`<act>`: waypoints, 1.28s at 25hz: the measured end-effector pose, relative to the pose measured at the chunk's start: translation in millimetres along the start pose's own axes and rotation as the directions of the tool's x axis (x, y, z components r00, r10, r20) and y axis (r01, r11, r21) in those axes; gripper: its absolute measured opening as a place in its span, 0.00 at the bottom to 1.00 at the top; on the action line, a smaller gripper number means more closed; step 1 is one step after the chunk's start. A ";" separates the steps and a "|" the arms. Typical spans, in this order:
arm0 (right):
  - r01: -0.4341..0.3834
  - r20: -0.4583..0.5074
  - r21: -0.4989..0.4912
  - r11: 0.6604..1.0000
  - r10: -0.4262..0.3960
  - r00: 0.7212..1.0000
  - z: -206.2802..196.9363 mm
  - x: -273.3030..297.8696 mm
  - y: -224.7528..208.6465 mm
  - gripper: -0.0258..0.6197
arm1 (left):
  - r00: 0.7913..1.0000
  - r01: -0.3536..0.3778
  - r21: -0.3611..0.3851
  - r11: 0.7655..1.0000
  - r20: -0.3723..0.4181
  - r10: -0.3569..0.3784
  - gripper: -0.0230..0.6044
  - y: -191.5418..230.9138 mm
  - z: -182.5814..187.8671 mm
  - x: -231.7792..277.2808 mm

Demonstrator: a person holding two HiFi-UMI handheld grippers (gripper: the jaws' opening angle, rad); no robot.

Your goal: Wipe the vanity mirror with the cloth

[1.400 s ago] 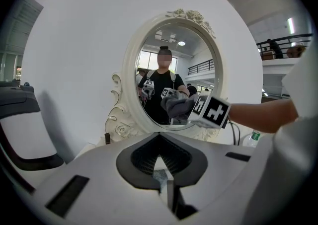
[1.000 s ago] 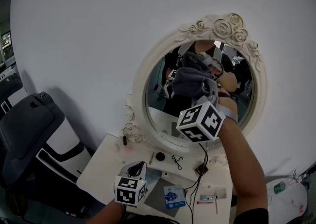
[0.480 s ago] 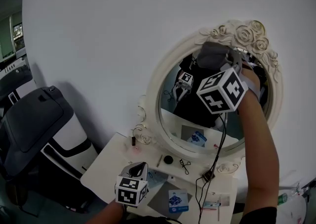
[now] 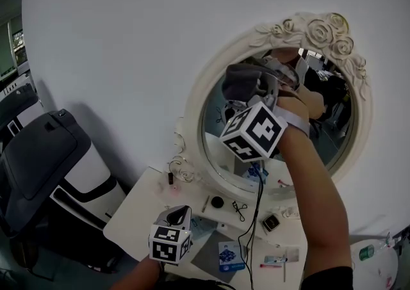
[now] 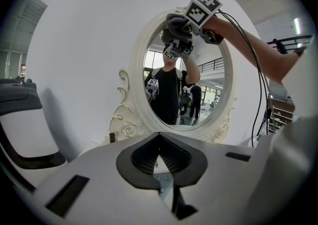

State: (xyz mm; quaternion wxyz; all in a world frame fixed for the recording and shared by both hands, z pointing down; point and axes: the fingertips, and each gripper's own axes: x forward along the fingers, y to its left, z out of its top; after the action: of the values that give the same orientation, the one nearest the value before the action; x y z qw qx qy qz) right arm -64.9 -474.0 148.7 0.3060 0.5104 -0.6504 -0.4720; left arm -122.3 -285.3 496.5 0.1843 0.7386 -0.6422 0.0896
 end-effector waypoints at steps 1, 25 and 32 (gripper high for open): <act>-0.023 0.002 0.003 1.000 0.023 1.000 0.4 0.4 12.4 0.09 | 1.000 -0.001 -0.002 1.000 -0.003 0.001 0.04 0.4 -1.4 -0.6; -0.482 -0.216 -0.035 0.875 0.464 0.859 -105.5 -18.3 348.4 0.09 | 0.993 -0.117 -0.043 0.992 0.000 0.117 0.04 35.4 -20.9 -50.5; -0.519 -0.340 0.325 0.791 0.609 0.717 -221.3 -52.5 386.9 0.09 | 0.995 -0.101 -0.026 0.995 -0.005 0.101 0.04 31.7 -20.0 -49.0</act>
State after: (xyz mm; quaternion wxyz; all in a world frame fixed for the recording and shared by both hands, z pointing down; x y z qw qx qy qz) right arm 0.0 -477.9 592.7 0.5159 0.4057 -0.7369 -0.1618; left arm -159.2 -236.2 501.7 0.1902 0.7026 -0.6796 0.0916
